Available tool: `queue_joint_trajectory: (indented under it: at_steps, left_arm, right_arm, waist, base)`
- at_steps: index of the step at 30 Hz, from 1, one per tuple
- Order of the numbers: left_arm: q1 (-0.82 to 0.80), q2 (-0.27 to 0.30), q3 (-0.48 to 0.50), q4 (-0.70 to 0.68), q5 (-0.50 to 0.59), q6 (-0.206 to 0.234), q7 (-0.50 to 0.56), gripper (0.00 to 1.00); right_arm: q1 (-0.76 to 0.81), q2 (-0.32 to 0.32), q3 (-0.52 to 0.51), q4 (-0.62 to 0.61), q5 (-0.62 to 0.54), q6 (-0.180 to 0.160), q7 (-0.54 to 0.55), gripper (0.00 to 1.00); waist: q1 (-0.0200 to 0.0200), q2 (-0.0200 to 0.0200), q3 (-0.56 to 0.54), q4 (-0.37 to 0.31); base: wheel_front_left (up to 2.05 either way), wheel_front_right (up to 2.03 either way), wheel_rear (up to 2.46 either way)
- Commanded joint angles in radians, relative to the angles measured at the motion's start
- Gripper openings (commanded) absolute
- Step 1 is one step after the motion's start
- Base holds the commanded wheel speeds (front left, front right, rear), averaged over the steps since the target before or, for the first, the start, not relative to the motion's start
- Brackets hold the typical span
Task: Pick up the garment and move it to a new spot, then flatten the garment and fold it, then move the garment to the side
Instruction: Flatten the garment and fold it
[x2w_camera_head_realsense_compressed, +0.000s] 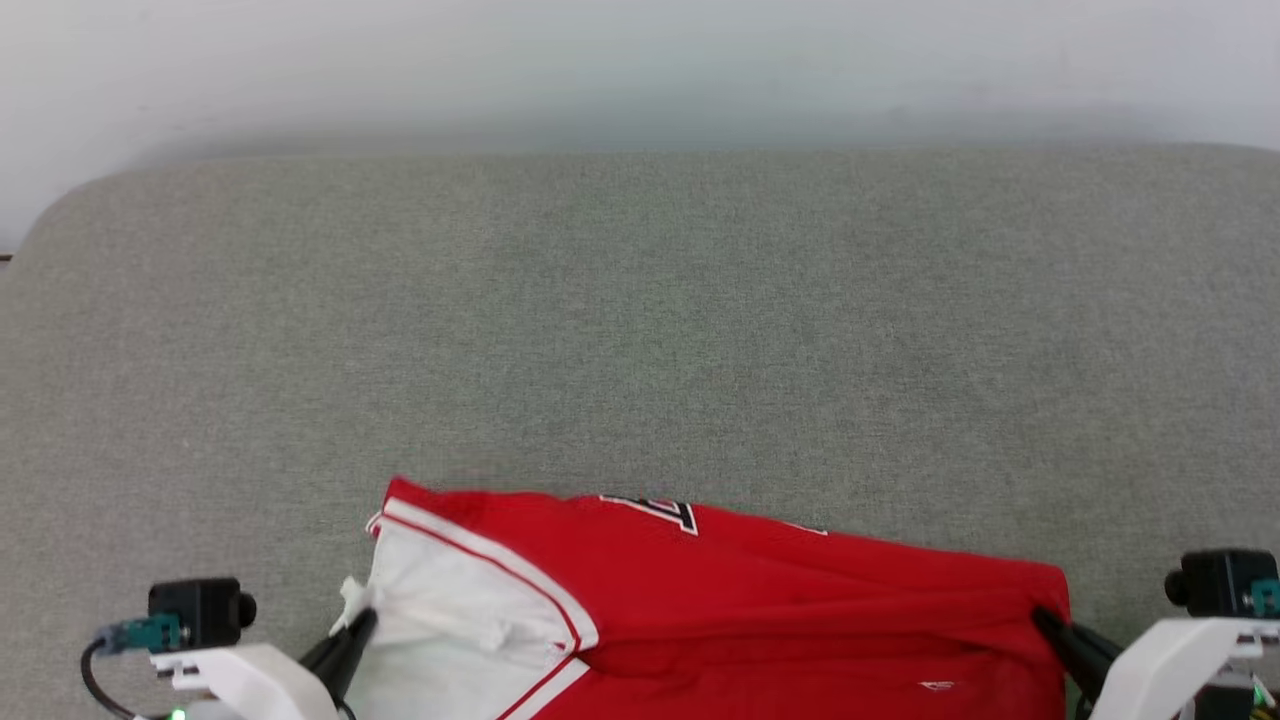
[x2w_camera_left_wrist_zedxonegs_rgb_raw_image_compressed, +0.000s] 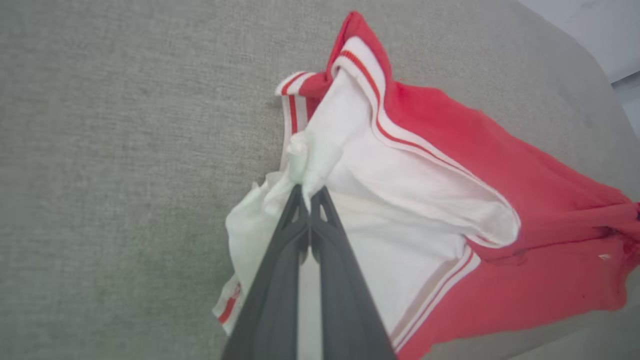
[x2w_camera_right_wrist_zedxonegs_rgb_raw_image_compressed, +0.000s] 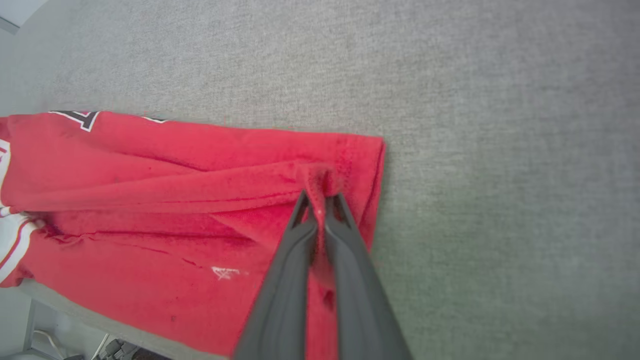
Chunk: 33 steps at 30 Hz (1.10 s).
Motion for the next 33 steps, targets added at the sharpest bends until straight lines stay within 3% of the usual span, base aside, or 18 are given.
queue_joint_trajectory:
  at_steps: [1,8,9,10,11,12,13,16,22,27,33]
  left_arm:
    - [0.033,0.003,0.001,-0.004,-0.009,0.008,-0.004,0.0]
    - [0.08,-0.033,-0.037,0.048,-0.022,0.004,0.003,0.0]
    - [0.073,-0.044,-0.04,0.064,-0.019,0.0,-0.007,0.0]
    - [0.064,-0.055,-0.044,0.081,-0.011,-0.005,-0.018,0.12]
    - [0.056,-0.065,-0.049,0.101,-0.005,-0.008,-0.026,0.44]
    - [0.05,-0.079,-0.053,0.117,-0.006,-0.011,-0.034,0.85]
    - [0.042,-0.09,-0.054,0.13,0.0,-0.019,-0.047,1.0]
    - [0.021,-0.105,-0.05,0.166,0.02,-0.033,-0.095,1.0]
    - [-0.031,-0.131,-0.027,0.165,0.118,-0.013,-0.26,1.0]
    - [-0.063,-0.137,-0.017,0.141,0.194,0.001,-0.341,1.0]
    - [-0.08,-0.159,0.041,0.069,0.343,0.032,-0.38,1.0]
  right_arm:
    - [0.035,0.013,-0.016,-0.001,0.003,-0.001,-0.009,0.0]
    - [0.124,0.086,-0.044,0.024,-0.005,-0.001,-0.03,0.0]
    - [0.129,0.091,-0.04,0.032,-0.011,-0.001,-0.038,0.05]
    - [0.134,0.1,-0.036,0.045,-0.01,-0.001,-0.042,0.29]
    - [0.135,0.108,-0.03,0.055,-0.006,-0.001,-0.051,0.49]
    - [0.132,0.113,-0.025,0.063,-0.004,-0.001,-0.066,0.67]
    - [0.13,0.117,-0.019,0.072,-0.003,-0.001,-0.08,1.0]
    - [0.119,0.116,-0.004,0.077,-0.008,-0.001,-0.139,1.0]
    - [0.095,0.091,0.007,0.028,-0.035,-0.001,-0.21,1.0]
    - [0.092,0.067,-0.019,-0.011,-0.05,-0.001,-0.181,1.0]
    - [0.087,0.014,-0.077,-0.046,-0.062,-0.001,-0.041,1.0]
  waist:
    - [0.0001,0.0,-0.01,0.004]
    - [0.0001,0.0,-0.023,0.004]
    - [0.0001,0.0,-0.025,0.003]
    - [0.0001,0.0,-0.026,0.002]
    - [0.0001,0.0,-0.027,0.001]
    - [0.0001,0.0,-0.029,-0.001]
    - [0.0001,0.0,-0.032,-0.002]
    - [0.0001,0.0,-0.04,-0.005]
    - [0.0001,0.0,-0.064,-0.007]
    - [0.0001,0.0,-0.08,-0.004]
    - [0.0001,0.0,-0.09,-0.001]
  base:
    - [0.0,0.0,0.0]
    - [0.0,0.0,0.0]
    - [0.0,0.0,0.0]
    - [0.0,0.0,0.0]
    - [0.0,0.0,0.0]
    - [0.0,0.0,0.0]
    - [0.0,0.0,0.0]
    - [0.0,0.0,0.0]
    - [0.0,0.0,0.0]
    - [0.0,0.0,0.0]
    - [0.0,0.0,0.0]
